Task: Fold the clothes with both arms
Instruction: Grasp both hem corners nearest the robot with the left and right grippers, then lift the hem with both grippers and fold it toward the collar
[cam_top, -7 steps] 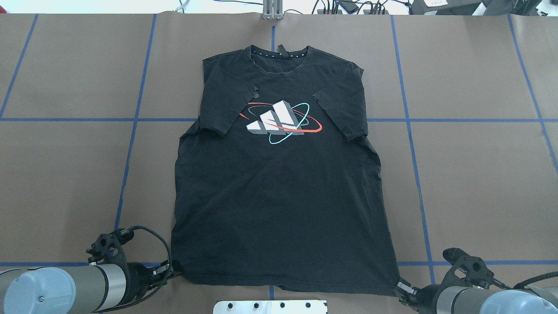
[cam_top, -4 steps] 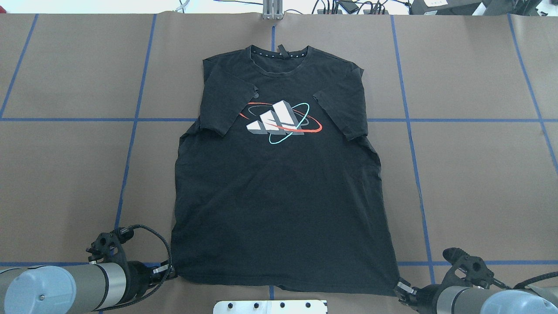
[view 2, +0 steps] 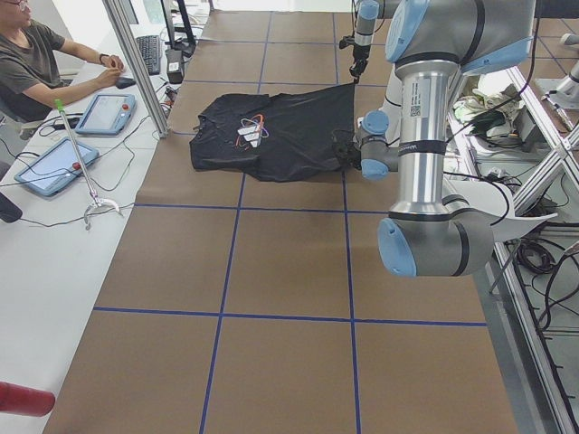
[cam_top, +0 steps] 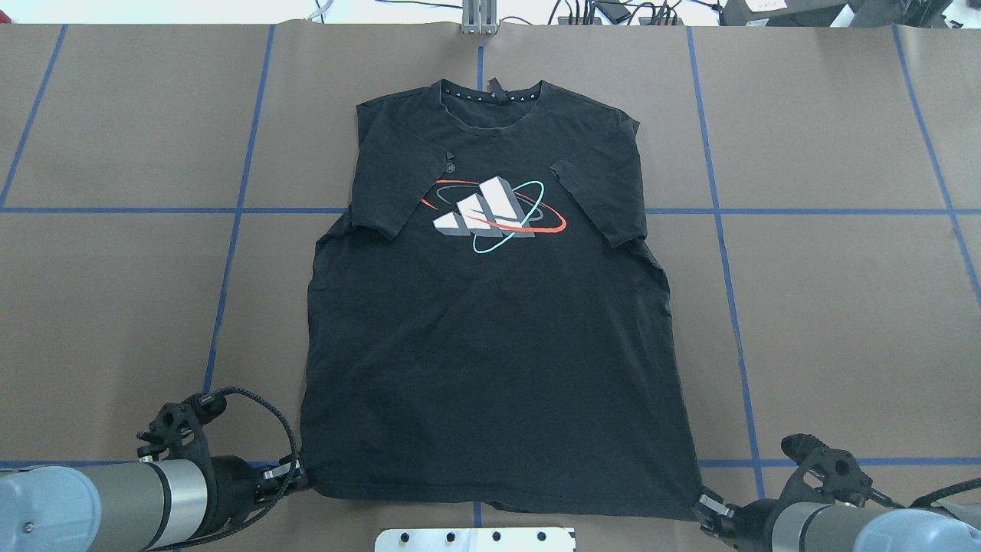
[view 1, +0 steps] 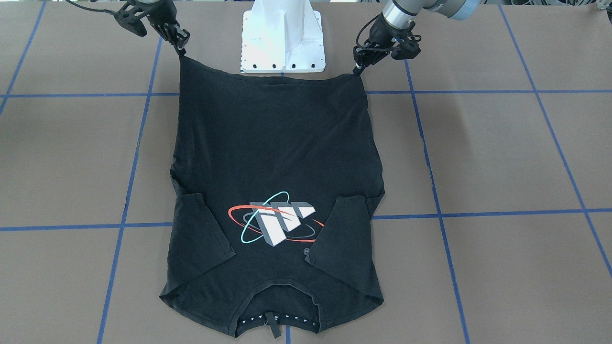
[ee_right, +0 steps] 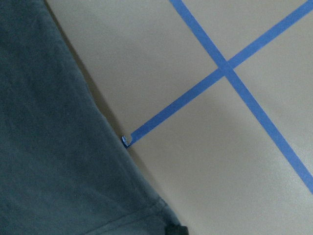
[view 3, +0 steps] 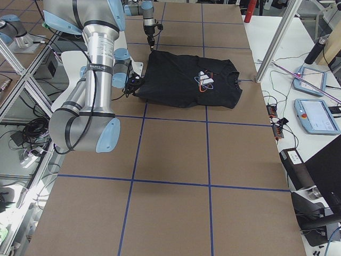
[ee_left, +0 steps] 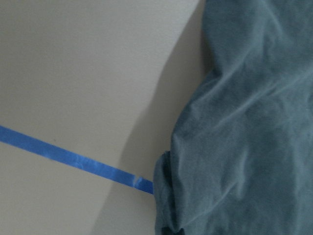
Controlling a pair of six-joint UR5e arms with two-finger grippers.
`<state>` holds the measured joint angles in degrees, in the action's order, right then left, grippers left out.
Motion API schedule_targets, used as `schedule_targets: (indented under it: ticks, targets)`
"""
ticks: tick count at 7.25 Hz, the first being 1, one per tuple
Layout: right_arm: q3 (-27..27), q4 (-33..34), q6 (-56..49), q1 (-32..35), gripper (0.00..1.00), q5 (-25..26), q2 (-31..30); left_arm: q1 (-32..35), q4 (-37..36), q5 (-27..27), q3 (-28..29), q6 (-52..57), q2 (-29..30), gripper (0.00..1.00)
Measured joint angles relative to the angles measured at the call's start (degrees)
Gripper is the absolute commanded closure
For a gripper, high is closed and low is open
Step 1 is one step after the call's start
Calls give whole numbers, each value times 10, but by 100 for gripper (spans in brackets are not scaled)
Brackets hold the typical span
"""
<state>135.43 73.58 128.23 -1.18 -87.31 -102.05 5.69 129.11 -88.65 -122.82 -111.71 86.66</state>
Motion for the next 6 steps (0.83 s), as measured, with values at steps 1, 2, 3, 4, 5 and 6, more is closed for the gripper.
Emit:
schedule_targets:
  ticks: [1,2,3,4,5,6]
  targets:
    - [17,0,0,0,100,-1,-15,-2,-35,-3,-38,0,0,100]
    - [40,0,-1,0,100,-4,-37,-5,-74,-10,-80,-1,0,100]
    - [59,0,-1,1,100,-8,-52,-6,-96,-22,-109,-2,3,100]
    - [72,1,-2,14,100,-16,-57,-3,-105,-34,-130,-1,6,100]
    - [79,1,-5,49,100,-33,-52,10,-108,-48,-144,1,12,100]
    - [80,10,-17,110,100,-71,-33,37,-110,-57,-146,6,26,100]
